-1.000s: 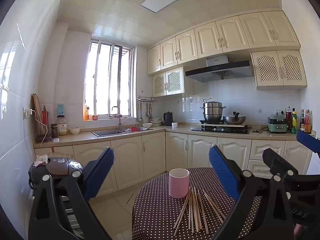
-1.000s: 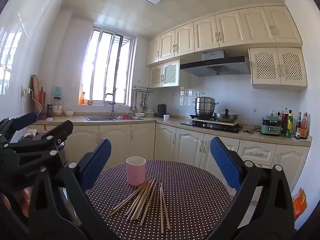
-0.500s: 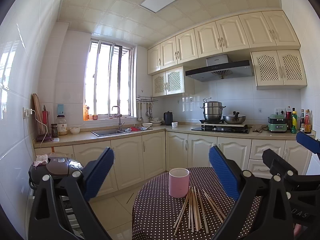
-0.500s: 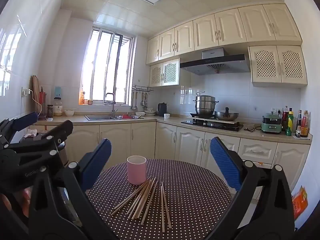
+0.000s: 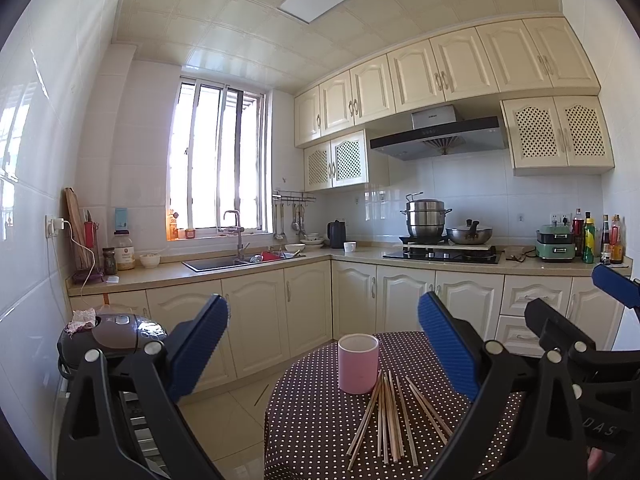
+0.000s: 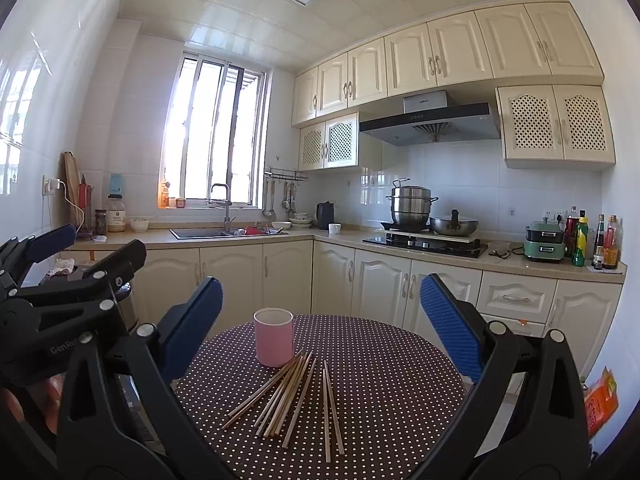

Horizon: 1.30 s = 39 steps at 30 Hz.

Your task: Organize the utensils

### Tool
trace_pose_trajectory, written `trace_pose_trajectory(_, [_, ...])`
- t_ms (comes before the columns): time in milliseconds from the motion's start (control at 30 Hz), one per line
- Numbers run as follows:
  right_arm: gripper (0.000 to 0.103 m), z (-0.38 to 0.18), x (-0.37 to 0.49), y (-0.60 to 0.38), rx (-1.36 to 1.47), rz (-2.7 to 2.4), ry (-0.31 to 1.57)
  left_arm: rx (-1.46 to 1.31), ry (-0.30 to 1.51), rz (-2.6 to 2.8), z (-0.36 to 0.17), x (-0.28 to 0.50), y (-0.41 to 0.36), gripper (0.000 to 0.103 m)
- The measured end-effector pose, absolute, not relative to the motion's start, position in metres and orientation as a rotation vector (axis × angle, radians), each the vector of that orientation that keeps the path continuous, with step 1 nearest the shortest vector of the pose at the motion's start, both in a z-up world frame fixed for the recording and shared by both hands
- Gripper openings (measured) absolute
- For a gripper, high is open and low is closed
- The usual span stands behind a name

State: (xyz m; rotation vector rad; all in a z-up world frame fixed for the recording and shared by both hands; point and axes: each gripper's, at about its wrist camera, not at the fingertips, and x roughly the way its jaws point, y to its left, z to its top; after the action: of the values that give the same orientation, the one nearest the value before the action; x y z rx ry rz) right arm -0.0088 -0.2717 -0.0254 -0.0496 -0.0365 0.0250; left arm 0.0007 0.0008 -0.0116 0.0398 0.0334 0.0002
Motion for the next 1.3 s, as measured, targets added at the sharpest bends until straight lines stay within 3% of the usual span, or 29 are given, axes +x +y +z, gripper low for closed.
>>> trace_pose_trajectory(633, [0.097, -0.025, 0.004, -0.272, -0.027, 0.023, 0.003, 0.050, 0.071, -0.007, -0.020, 0.027, -0.009, 0.094])
trace_pose_trajectory(1300, [0.097, -0.043, 0.073, -0.283, 0.009, 0.067, 0.147, 0.074, 0.213, -0.044, -0.046, 0.101, -0.017, 0.094])
